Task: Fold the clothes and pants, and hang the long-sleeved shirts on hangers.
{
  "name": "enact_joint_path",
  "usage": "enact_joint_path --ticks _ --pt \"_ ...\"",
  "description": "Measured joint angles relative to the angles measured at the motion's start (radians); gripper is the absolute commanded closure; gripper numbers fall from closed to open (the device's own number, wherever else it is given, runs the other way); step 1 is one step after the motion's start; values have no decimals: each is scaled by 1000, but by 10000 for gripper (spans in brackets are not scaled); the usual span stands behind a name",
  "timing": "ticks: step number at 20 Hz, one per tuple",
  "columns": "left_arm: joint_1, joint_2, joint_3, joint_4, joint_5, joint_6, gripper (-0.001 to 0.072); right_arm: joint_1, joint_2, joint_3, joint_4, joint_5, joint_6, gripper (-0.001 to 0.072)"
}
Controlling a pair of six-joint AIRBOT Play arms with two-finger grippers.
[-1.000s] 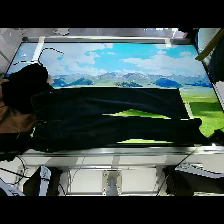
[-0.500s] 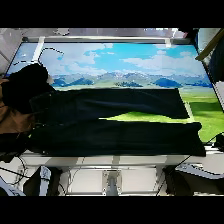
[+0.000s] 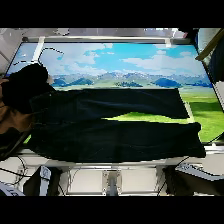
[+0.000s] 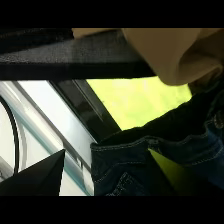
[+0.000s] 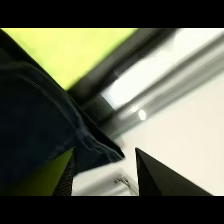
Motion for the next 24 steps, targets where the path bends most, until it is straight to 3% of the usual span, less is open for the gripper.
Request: enact_joint_path --ticks 5,8,10,12,13,14,16,24 --pt "102 -5 -80 0 -22 -26 152 -8 49 51 122 -5 -29 301" --pt "148 -49 -145 -106 -14 90 158 -18 58 43 216 6 -57 301" --pt "162 -98 -166 -173 -8 167 240 -26 60 39 265 19 -74 302" --pt "169 -141 -177 -222 7 224 242 -34 66 35 292 34 -84 302" --pt "170 -156 -179 -238 20 243 295 -37 71 35 305 39 -88 302" --pt "171 -168 -182 -252 33 259 395 -39 77 34 317 41 -91 302" --pt "172 -190 -185 -269 55 279 683 -42 93 34 338 43 -94 303" --pt "172 -182 -185 -320 77 299 685 -119 150 12 341 38 -100 302"
